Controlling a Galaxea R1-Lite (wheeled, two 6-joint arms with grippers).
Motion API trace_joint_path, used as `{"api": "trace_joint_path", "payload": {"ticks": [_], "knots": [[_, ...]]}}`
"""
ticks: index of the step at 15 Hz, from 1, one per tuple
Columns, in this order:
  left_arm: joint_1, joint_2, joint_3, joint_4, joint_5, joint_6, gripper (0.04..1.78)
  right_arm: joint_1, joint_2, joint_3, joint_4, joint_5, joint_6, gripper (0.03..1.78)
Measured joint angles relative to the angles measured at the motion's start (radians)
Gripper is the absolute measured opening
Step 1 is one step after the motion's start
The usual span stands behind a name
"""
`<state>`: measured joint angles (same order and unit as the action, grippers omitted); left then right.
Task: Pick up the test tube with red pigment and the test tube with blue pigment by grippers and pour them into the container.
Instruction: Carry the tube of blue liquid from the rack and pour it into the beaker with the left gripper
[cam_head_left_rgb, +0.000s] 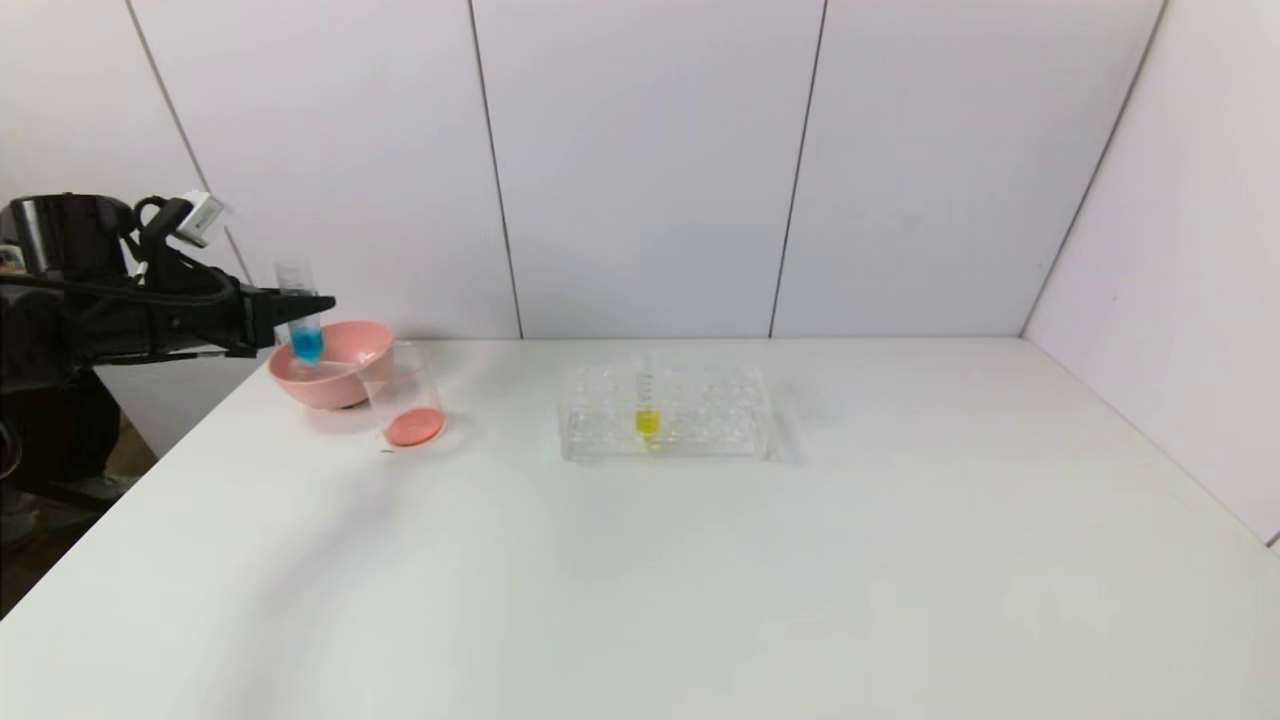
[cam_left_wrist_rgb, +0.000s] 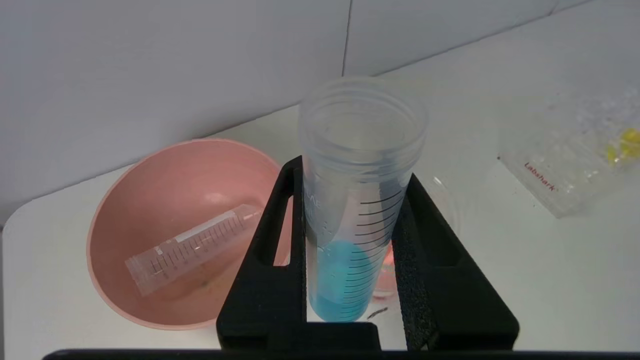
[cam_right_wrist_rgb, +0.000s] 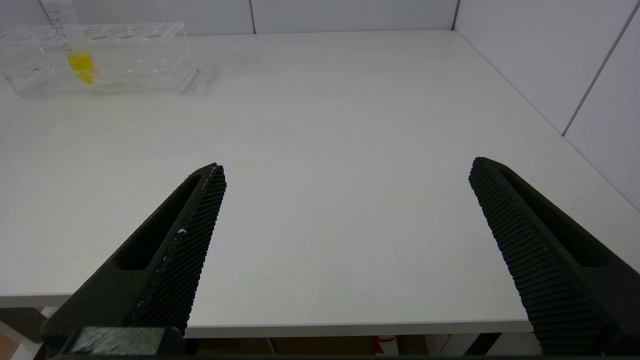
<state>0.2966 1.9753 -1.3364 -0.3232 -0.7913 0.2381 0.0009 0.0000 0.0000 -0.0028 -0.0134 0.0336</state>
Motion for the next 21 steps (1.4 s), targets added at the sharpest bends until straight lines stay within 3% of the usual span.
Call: {"api": "trace_joint_path", "payload": {"ticks": [5, 10, 13, 17, 21], "knots": [[-0.018, 0.072, -0.197, 0.376, 0.004, 0.313, 0.51, 0.000, 0.000, 0.000, 0.000, 0.000, 0.000, 1.77], [-0.097, 0.095, -0.340, 0.597, 0.076, 0.504, 0.51, 0.001, 0.000, 0.000, 0.000, 0.000, 0.000, 1.77], [-0.132, 0.104, -0.430, 0.720, 0.166, 0.613, 0.51, 0.000, 0.000, 0.000, 0.000, 0.000, 0.000, 1.77], [-0.159, 0.121, -0.614, 0.994, 0.323, 0.776, 0.51, 0.000, 0.000, 0.000, 0.000, 0.000, 0.000, 1.77], [-0.195, 0.130, -0.652, 1.047, 0.524, 0.874, 0.51, 0.000, 0.000, 0.000, 0.000, 0.000, 0.000, 1.77]]}}
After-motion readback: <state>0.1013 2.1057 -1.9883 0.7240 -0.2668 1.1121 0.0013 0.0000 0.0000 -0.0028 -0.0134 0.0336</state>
